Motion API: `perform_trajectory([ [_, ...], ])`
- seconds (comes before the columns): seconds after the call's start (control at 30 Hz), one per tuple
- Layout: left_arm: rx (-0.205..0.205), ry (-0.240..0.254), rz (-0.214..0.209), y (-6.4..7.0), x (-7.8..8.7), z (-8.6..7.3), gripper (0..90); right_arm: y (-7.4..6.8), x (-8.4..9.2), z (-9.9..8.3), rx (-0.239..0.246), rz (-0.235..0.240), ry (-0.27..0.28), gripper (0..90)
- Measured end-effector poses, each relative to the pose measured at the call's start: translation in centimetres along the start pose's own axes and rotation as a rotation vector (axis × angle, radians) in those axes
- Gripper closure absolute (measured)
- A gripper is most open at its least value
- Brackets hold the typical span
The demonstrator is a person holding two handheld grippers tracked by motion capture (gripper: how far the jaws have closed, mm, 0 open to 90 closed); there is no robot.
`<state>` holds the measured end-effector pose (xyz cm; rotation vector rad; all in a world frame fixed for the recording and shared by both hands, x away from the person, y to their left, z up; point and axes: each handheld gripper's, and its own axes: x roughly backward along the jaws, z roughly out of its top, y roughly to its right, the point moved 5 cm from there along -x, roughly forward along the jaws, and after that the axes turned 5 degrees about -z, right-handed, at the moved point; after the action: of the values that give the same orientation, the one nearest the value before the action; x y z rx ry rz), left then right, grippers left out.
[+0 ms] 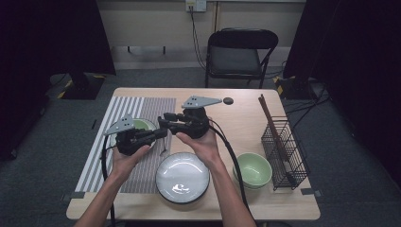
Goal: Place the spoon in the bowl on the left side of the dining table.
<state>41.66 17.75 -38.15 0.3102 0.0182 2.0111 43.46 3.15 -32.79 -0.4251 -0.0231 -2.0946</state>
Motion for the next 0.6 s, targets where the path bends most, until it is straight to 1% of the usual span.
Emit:
perform_trajectory([
  [0.03,-0.012,0.012,-0.014,0.0,0.0,0.0,89.6,0.1,0.1,0.0,-0.002,-0.005,0.001,61.9],
  [0.07,-0.012,0.019,-0.024,0.0,-0.1,-0.1,89.7,0.1,0.2,0.0,-0.004,-0.004,-0.001,60.4],
  [0.1,-0.013,0.018,-0.019,-0.1,-0.1,-0.1,89.7,0.2,0.3,0.0,-0.004,-0.01,-0.001,59.0],
  [0.13,-0.014,0.007,-0.004,-0.2,0.0,-0.2,89.7,0.3,0.4,0.0,-0.005,-0.013,-0.001,57.0],
  [0.2,0.001,0.024,-0.021,-0.4,0.0,-0.3,89.7,0.3,0.5,0.0,0.0,-0.018,-0.003,53.5],
  [0.27,0.0,0.012,-0.002,-0.6,0.1,-0.5,89.7,0.4,0.7,0.0,-0.002,-0.028,-0.005,49.2],
  [0.33,-0.004,0.015,-0.002,-0.8,0.3,-0.5,89.7,0.6,1.0,-0.1,-0.002,-0.033,-0.005,46.2],
  [0.37,-0.01,0.013,0.005,-0.9,0.4,-0.5,89.7,0.7,1.2,-0.1,-0.002,-0.038,-0.007,45.2],
  [0.4,-0.003,0.015,0.008,-0.9,0.4,-0.4,89.7,0.8,1.4,-0.2,0.002,-0.042,-0.01,44.0],
  [0.43,-0.008,0.009,0.008,-1.1,0.6,-0.4,89.7,0.9,1.6,-0.2,0.002,-0.047,-0.01,43.0],
  [0.47,0.006,0.016,0.012,-1.1,0.6,-0.4,89.7,1.1,1.8,-0.2,-0.001,-0.055,-0.012,41.6],
  [0.5,0.001,0.014,0.01,-1.2,0.7,-0.4,89.7,1.2,2.1,-0.3,-0.002,-0.063,-0.012,40.7],
  [0.53,0.004,0.011,0.009,-1.3,0.8,-0.3,89.7,1.4,2.3,-0.3,-0.006,-0.07,-0.009,40.0],
  [0.6,0.004,0.011,0.025,-1.6,1.1,-0.3,89.7,1.9,2.9,-0.5,-0.015,-0.084,0.0,38.0],
])
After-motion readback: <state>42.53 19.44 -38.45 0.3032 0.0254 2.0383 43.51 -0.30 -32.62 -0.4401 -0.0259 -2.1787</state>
